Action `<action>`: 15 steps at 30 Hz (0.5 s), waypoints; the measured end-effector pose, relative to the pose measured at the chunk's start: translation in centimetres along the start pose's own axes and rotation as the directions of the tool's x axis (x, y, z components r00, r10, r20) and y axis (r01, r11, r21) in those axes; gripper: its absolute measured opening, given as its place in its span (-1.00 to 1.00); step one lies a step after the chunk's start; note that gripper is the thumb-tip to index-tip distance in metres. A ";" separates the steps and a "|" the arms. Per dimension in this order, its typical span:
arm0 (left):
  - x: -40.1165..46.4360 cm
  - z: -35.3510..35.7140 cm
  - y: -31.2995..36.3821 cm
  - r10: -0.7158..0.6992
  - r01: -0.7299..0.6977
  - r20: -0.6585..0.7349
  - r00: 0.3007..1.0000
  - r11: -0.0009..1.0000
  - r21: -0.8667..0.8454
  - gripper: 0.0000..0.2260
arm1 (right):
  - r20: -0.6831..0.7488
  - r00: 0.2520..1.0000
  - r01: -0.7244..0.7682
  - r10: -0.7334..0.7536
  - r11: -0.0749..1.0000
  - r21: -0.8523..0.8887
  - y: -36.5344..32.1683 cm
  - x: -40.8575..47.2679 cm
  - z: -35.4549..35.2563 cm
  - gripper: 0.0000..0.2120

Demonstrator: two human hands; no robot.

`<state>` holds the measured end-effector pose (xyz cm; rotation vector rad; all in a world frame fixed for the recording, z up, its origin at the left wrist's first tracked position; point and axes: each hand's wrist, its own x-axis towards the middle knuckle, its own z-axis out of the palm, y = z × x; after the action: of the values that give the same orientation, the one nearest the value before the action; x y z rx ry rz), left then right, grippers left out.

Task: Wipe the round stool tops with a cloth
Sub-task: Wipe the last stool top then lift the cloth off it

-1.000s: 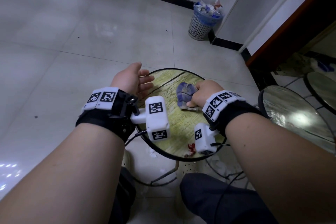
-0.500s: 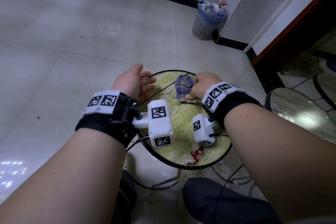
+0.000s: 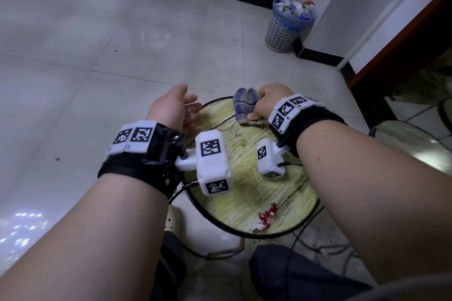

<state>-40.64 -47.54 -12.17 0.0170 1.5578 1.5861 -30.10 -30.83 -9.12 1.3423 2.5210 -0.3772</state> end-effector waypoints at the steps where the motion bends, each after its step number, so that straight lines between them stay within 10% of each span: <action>1: 0.1 0.0 0.0 -0.003 0.003 0.000 1.000 1.000 -0.003 -0.69 | -0.002 1.000 0.005 -0.005 1.000 -0.006 -0.1 0.2 0.0 -0.69; 15: 0.8 0.7 0.0 -0.036 0.036 -0.014 0.999 0.999 0.008 -0.69 | -0.042 0.988 0.145 -0.150 0.983 -0.114 0.0 0.8 -0.7 -0.85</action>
<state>-40.76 -46.53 -12.49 -0.0175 1.5668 1.5548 -30.58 -29.98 -8.77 1.1420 2.6486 -0.2309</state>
